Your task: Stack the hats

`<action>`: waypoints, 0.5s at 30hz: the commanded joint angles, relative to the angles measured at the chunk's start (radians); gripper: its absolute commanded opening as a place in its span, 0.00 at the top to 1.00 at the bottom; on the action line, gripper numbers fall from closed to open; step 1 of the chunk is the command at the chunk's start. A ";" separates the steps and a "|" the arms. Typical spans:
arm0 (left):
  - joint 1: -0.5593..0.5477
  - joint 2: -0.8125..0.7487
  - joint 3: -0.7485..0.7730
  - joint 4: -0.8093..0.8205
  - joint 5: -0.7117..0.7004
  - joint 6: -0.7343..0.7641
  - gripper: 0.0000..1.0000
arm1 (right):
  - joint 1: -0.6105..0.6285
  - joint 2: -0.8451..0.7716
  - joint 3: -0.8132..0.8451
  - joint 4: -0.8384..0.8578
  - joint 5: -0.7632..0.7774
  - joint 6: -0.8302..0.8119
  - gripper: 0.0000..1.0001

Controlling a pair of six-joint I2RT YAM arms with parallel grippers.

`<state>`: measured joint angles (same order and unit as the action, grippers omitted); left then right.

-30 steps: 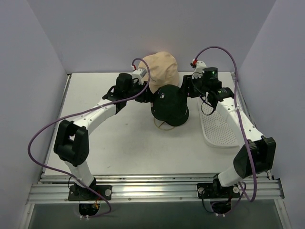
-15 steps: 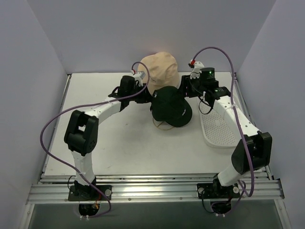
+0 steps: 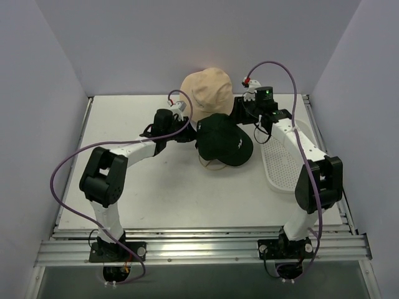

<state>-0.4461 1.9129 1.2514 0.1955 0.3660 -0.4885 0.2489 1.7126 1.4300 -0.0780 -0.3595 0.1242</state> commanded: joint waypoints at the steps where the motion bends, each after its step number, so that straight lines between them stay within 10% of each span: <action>1: -0.002 -0.066 -0.078 -0.007 -0.042 0.010 0.65 | 0.006 0.025 -0.019 0.020 -0.010 0.000 0.60; 15: 0.012 -0.178 -0.021 -0.111 -0.068 0.018 0.48 | -0.017 -0.007 0.050 -0.055 0.094 0.055 0.58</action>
<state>-0.4427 1.8023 1.1698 0.1360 0.3084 -0.4858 0.2417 1.7397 1.4307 -0.0727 -0.3187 0.1539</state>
